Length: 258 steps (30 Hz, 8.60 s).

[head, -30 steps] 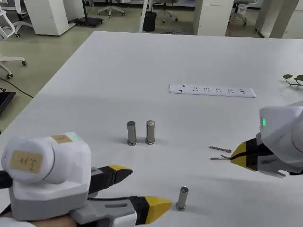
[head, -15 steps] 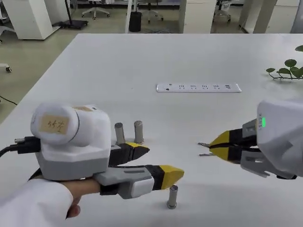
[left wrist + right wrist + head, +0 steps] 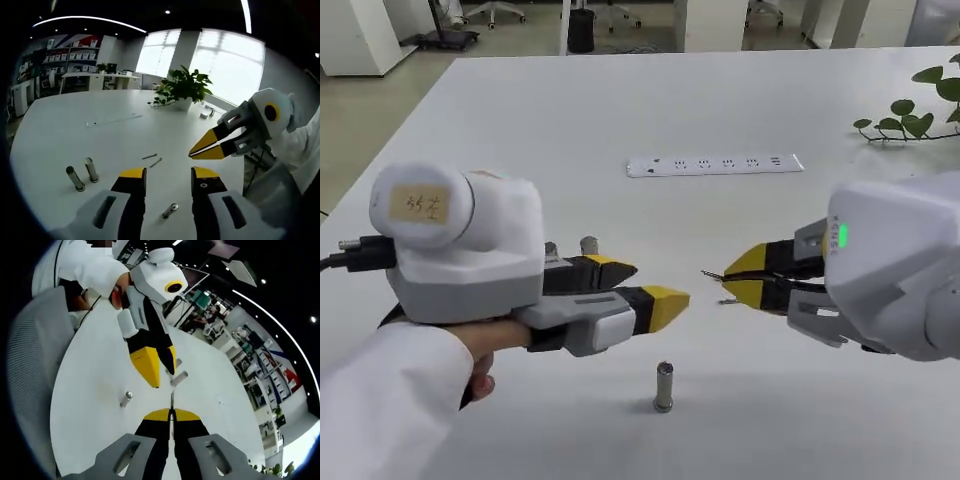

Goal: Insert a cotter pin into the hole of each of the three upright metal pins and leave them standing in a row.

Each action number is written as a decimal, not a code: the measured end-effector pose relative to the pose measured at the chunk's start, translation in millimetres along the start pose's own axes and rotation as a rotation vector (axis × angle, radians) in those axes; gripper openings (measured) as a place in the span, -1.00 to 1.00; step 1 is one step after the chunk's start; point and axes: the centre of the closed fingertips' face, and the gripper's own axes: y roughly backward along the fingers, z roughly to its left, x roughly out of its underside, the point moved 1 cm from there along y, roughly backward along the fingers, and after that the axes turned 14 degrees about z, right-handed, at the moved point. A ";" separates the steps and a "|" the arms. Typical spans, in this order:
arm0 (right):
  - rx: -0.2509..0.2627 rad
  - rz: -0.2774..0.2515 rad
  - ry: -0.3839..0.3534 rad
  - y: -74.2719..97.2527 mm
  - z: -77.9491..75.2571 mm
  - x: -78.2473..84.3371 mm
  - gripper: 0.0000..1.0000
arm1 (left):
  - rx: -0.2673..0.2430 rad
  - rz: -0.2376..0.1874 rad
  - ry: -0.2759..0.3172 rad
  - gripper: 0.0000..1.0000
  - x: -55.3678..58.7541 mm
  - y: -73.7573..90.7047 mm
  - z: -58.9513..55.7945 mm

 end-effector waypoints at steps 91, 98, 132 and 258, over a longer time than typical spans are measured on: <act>-0.342 -0.168 -0.377 12.1 20.7 12.4 -0.52 | 0.087 0.044 -0.393 -1.00 13.6 13.9 -49.2; -0.425 -0.164 -0.353 12.1 39.3 8.6 -0.48 | 0.138 0.020 -0.463 -1.00 12.5 15.7 -66.5; -0.523 -0.281 -0.333 31.0 61.2 -13.4 -1.00 | 0.179 0.074 -0.571 -1.00 31.0 11.0 -70.5; -0.433 -0.082 -0.468 -54.5 66.0 13.9 -0.88 | 0.096 0.282 -0.562 -0.87 75.7 -34.5 -11.7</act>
